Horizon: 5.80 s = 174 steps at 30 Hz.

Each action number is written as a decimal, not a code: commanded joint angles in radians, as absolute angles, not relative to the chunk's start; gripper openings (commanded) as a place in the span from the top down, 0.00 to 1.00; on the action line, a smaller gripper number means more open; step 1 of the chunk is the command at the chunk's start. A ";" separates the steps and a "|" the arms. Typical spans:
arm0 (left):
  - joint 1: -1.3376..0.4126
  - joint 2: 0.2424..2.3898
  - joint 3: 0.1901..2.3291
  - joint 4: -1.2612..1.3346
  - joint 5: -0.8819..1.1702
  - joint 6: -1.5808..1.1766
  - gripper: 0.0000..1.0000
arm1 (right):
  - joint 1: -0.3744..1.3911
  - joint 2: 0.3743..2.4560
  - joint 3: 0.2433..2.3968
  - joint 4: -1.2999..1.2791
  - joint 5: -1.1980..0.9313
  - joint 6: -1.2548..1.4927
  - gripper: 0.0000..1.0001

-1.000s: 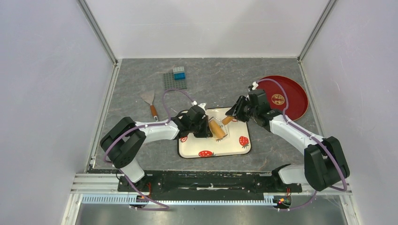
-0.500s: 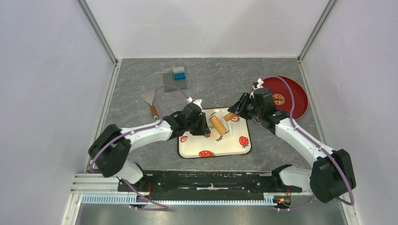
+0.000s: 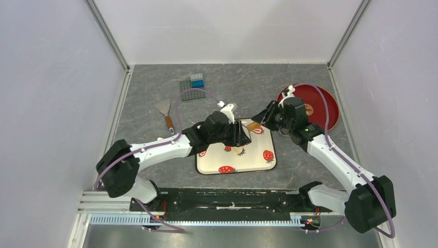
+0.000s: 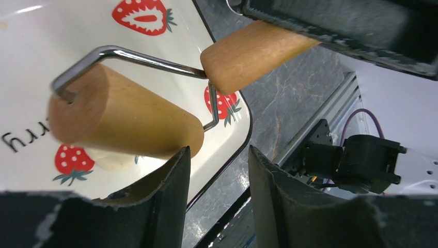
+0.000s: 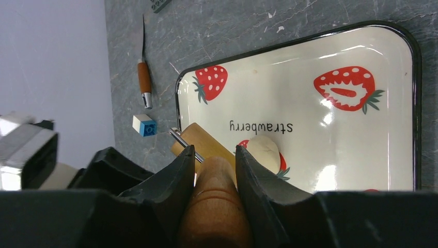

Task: Roll out the dumpling wrappers from the dough

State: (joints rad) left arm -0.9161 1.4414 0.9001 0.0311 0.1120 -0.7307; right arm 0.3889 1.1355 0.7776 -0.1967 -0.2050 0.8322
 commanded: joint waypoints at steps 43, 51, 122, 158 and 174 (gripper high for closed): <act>-0.955 1.424 0.988 -0.272 0.111 -0.530 0.98 | 0.388 1.121 1.003 -0.617 -0.488 0.269 0.02; -0.955 1.433 1.006 -0.276 0.191 -0.535 0.98 | 0.425 1.148 0.932 -0.583 -0.624 0.280 0.21; -0.331 1.301 0.625 -0.399 0.293 -0.590 0.43 | 0.539 1.406 1.314 -0.849 -0.297 0.183 1.00; -0.383 1.469 0.490 -0.199 0.270 -0.588 0.98 | 0.594 1.625 1.409 -1.003 -0.093 0.137 1.00; -0.392 1.469 0.492 -0.203 0.260 -0.589 0.98 | 0.597 1.711 1.398 -0.984 -0.097 0.114 1.00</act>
